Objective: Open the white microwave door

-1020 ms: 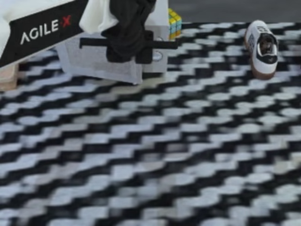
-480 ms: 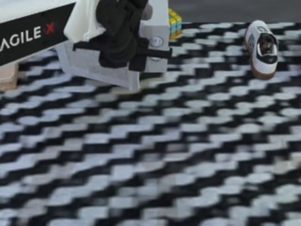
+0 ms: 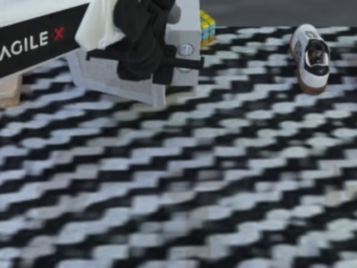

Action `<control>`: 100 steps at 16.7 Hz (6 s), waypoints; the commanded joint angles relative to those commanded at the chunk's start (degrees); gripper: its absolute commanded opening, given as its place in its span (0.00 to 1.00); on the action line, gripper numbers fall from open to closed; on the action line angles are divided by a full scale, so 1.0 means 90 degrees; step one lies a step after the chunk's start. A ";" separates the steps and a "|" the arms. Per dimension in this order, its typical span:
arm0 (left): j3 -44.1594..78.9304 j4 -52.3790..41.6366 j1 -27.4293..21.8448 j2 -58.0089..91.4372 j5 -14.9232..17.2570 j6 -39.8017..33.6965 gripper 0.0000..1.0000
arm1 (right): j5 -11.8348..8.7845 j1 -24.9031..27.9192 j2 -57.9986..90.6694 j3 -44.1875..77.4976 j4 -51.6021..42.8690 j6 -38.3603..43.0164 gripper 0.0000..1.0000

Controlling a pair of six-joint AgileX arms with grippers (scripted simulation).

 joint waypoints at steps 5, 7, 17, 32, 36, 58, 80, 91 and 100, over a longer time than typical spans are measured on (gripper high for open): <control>0.0000 0.0000 0.0000 0.0000 0.0000 0.0000 0.00 | 0.0000 0.0000 0.0000 0.0000 0.0000 0.0000 1.00; 0.0000 0.0000 0.0000 0.0000 0.0000 0.0000 0.00 | 0.0000 0.0000 0.0000 0.0000 0.0000 0.0000 1.00; -0.0021 0.0013 -0.0037 0.0008 0.0043 -0.0009 0.00 | 0.0000 0.0000 0.0000 0.0000 0.0000 0.0000 1.00; -0.0769 0.0325 0.0152 -0.0550 0.0412 0.0746 0.00 | 0.0000 0.0000 0.0000 0.0000 0.0000 0.0000 1.00; -0.0769 0.0325 0.0152 -0.0550 0.0412 0.0746 0.00 | 0.0000 0.0000 0.0000 0.0000 0.0000 0.0000 1.00; -0.1369 0.0462 0.0327 -0.0930 0.0805 0.1429 0.00 | 0.0000 0.0000 0.0000 0.0000 0.0000 0.0000 1.00; -0.1443 0.0542 0.0371 -0.1066 0.0886 0.1571 0.00 | 0.0000 0.0000 0.0000 0.0000 0.0000 0.0000 1.00; -0.1868 0.0560 0.0564 -0.1329 0.1258 0.2198 0.00 | 0.0000 0.0000 0.0000 0.0000 0.0000 0.0000 1.00; -0.2005 0.0631 0.0672 -0.1531 0.1424 0.2491 0.00 | 0.0000 0.0000 0.0000 0.0000 0.0000 0.0000 1.00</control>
